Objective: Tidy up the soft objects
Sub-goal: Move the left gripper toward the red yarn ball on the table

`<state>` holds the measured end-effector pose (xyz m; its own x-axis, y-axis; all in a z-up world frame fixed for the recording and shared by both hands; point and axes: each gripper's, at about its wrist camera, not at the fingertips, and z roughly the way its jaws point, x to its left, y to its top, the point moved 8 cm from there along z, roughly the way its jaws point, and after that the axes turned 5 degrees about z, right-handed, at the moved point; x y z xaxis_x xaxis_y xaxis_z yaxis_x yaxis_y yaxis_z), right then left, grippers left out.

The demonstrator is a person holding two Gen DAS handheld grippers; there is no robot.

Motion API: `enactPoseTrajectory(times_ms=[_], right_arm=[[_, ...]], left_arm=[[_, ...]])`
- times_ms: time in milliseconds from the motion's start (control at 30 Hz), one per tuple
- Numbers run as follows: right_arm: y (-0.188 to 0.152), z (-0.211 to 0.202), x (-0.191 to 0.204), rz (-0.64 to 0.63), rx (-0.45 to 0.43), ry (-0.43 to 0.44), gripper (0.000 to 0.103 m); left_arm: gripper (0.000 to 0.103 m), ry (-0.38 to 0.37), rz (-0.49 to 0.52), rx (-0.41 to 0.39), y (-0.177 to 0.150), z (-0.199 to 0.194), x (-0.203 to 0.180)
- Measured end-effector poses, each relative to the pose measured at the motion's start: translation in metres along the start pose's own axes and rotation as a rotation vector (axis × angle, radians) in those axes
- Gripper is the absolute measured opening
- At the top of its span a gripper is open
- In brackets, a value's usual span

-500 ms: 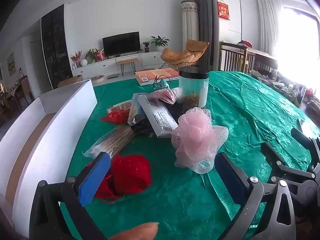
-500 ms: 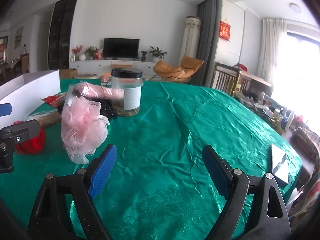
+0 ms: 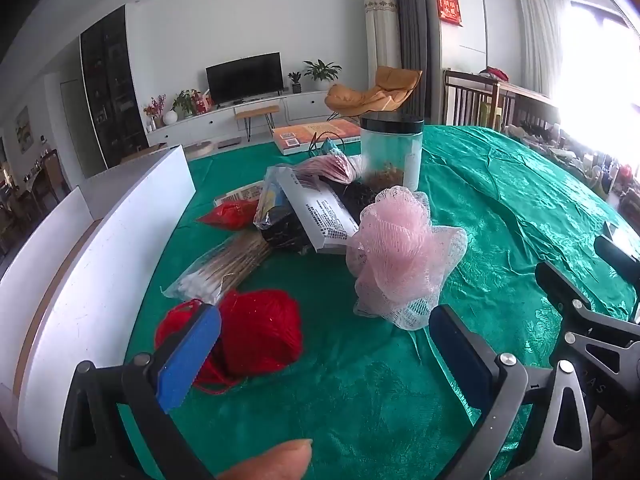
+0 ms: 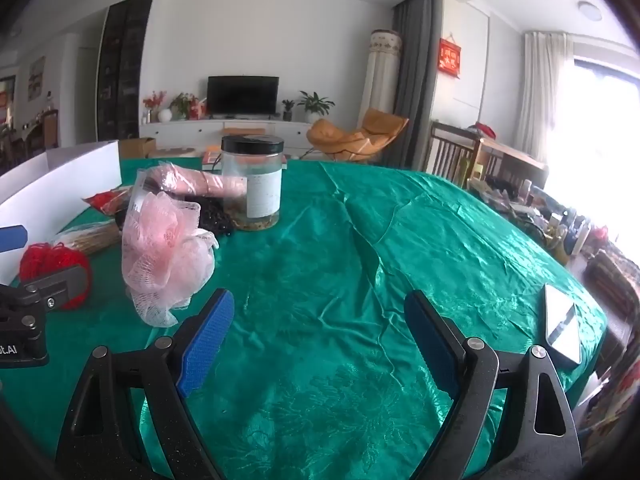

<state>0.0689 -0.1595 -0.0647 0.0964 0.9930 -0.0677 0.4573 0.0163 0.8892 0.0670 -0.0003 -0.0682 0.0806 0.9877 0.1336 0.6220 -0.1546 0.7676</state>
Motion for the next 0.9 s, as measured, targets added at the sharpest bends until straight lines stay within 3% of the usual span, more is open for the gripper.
enactPoseTrajectory(times_ms=[900], right_arm=[[-0.001, 0.002, 0.004, 0.0, 0.01, 0.024, 0.089]], left_arm=[[0.103, 0.006, 0.02, 0.046, -0.011, 0.01, -0.006]])
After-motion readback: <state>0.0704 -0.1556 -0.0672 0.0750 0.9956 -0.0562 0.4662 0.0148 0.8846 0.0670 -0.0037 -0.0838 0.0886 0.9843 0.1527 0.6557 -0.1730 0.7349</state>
